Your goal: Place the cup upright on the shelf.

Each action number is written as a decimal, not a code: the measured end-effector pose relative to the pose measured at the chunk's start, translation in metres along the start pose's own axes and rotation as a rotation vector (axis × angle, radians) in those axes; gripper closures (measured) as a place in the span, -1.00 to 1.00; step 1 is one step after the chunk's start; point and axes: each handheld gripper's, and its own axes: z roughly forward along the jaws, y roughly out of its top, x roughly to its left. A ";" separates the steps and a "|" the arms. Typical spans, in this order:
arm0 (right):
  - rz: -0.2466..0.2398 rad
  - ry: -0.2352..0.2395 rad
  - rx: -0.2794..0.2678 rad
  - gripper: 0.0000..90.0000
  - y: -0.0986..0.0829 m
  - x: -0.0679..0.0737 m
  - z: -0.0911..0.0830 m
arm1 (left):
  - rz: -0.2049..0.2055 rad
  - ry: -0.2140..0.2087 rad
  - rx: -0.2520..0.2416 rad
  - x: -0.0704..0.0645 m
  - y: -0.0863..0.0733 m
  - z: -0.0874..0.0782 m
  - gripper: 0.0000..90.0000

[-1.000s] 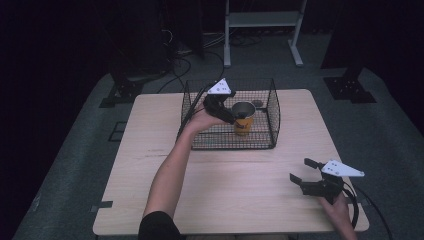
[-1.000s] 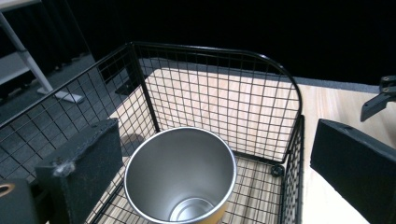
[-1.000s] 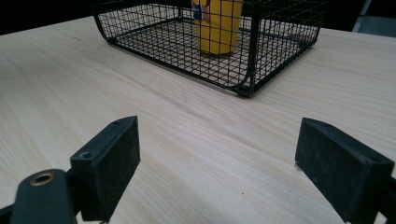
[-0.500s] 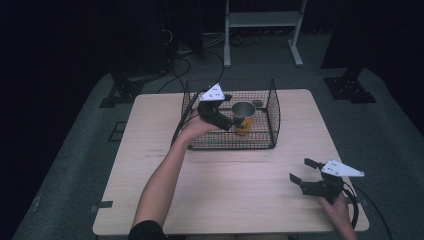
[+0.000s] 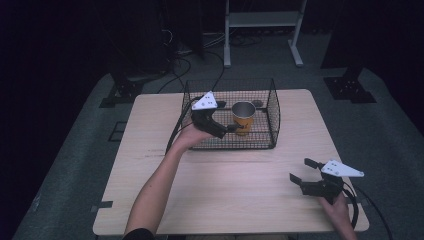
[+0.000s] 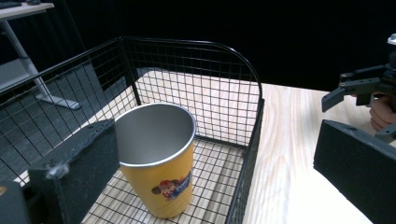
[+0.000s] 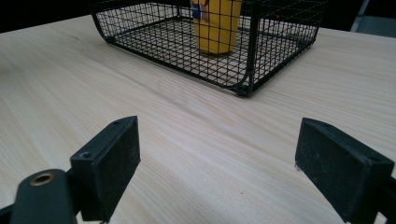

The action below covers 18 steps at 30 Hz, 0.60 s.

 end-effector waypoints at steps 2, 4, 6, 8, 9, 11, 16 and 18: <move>-0.001 0.000 0.000 -0.71 0.000 0.000 0.000 | 0.001 0.003 -0.007 -0.002 -0.001 -0.003 -1.00; -0.003 0.000 0.001 -0.71 0.000 0.000 0.000 | 0.000 0.007 -0.018 -0.004 -0.003 -0.007 -1.00; -0.005 0.000 0.001 -0.71 0.000 0.000 0.000 | 0.000 0.010 -0.020 -0.007 -0.005 -0.010 -1.00; -0.005 0.000 0.002 -0.71 0.000 0.000 0.000 | 0.001 0.016 -0.027 -0.009 -0.007 -0.013 -1.00; -0.005 -0.001 0.002 -0.71 0.000 0.000 0.000 | -0.001 0.017 -0.034 -0.011 -0.009 -0.016 -1.00; -0.006 -0.001 0.002 -0.71 0.000 0.000 0.000 | -0.001 0.022 -0.031 -0.013 -0.010 -0.019 -1.00; -0.009 -0.004 0.003 -0.71 0.000 0.001 0.000 | -0.002 0.030 -0.065 -0.020 -0.012 -0.028 -1.00; -0.008 -0.005 0.004 -0.71 0.000 0.001 0.000 | -0.003 0.030 -0.065 -0.023 -0.013 -0.031 -1.00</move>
